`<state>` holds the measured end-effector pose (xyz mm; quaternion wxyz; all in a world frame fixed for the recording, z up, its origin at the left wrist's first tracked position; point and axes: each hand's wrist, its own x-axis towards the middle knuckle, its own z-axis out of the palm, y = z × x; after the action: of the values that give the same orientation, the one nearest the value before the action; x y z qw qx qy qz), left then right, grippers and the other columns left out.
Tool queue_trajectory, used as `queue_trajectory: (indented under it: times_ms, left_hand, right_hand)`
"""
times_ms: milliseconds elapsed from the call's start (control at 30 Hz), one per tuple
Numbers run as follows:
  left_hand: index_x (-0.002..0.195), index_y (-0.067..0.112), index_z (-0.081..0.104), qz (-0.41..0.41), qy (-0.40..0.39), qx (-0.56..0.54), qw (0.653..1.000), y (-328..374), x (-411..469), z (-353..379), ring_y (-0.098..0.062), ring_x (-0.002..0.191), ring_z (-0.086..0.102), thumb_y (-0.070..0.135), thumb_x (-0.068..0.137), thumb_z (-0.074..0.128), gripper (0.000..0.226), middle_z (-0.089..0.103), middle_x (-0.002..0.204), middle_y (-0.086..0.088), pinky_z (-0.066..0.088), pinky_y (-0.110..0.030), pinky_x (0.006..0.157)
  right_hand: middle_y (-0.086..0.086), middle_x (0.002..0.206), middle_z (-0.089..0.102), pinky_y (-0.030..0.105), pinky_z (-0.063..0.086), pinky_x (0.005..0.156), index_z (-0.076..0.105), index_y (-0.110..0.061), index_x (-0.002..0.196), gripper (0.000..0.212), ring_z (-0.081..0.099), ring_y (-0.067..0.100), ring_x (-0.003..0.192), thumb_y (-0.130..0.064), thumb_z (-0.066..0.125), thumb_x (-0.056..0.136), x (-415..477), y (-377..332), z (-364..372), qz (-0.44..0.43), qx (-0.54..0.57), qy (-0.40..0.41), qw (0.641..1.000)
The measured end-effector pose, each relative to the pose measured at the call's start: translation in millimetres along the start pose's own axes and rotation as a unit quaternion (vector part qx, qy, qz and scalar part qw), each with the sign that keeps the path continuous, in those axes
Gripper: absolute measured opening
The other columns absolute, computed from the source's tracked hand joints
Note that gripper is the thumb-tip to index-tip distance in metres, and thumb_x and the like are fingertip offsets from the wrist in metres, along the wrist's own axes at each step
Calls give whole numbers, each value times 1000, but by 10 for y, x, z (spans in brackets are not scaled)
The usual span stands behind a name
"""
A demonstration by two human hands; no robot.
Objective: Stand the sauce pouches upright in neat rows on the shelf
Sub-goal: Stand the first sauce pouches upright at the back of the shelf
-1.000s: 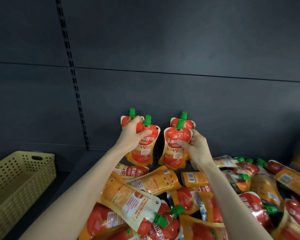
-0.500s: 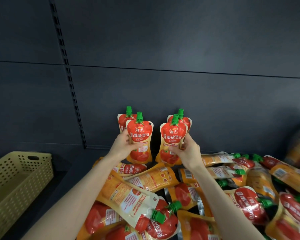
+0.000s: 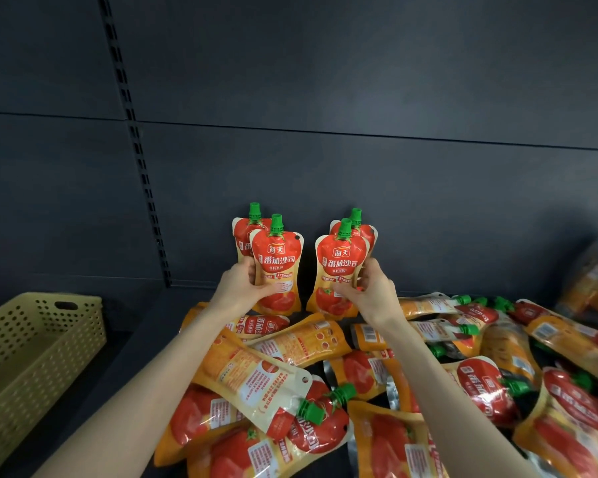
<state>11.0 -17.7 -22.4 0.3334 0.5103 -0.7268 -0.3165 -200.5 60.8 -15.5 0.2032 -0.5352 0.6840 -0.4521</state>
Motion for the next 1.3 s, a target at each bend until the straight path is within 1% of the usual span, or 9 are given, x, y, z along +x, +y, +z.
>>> queue_trajectory:
  times_ms: [167,367,467,533,633,767,1100,1200,1300]
  left_hand:
    - [117,12,54,30,56,65,996,74,-251,-123,-15,103,59,33,79,71,47,62,116,-1,47,-28,87]
    - [109,26,61,67,-62,92,992,135,-824,-267,2,98,57,41,79,68,34,62,105,16,47,-20,85]
    - [109,30,61,66,-85,112,988,140,-1101,-286,8,96,54,49,76,68,39,56,105,25,44,-12,76]
    - [107,36,60,61,-84,118,988,91,-1239,-294,5,104,52,63,68,66,47,54,108,26,45,-20,90]
    - [106,46,56,79,-83,152,982,-26,-1385,-297,5,124,36,83,54,53,64,45,117,35,10,-32,115]
    - [118,51,46,98,-99,173,975,-111,-1499,-296,14,131,18,85,53,55,74,32,126,43,-12,-27,112]
    - [126,54,42,84,-133,201,967,-121,-1520,-406,3,135,16,88,46,52,88,34,136,33,-5,-28,112]
    - [115,59,46,92,-92,198,972,-132,-1528,-404,3,130,25,94,41,45,81,38,126,37,1,-25,109]
    - [108,59,52,97,-50,146,983,-184,-1523,-407,2,123,39,89,49,51,66,49,119,34,18,-38,113]
  right_hand:
    - [2,120,60,27,51,82,46,-13,125,54,58,14,104,-32,71,81,-229,80,-87,-9,-15,43,999]
    - [-5,103,64,15,46,77,57,-15,111,34,60,11,100,-32,68,83,-524,130,-77,-45,-27,-61,997]
    - [-5,113,62,28,48,91,58,-19,116,38,55,13,111,-35,67,83,-617,155,-11,-92,-74,-116,986]
    - [-4,125,59,40,43,100,57,-23,121,42,49,19,120,-37,67,83,-654,169,8,-114,-96,-141,979]
    - [-5,139,49,49,30,109,54,-30,127,47,39,23,131,-43,64,83,-682,175,13,-130,-139,-173,966]
    - [-6,142,40,48,17,111,49,-33,131,52,30,23,135,-47,63,83,-639,155,30,-141,-213,-198,946]
    - [-2,137,48,40,33,107,51,-27,130,55,37,20,129,-38,70,79,-553,57,78,-161,-197,-235,938]
    - [-3,133,53,40,36,103,56,-28,126,47,40,20,126,-42,65,82,-541,27,80,-177,-224,-229,931]
    - [-4,125,59,40,41,98,62,-27,119,36,46,19,119,-45,56,88,-537,18,57,-192,-247,-220,924]
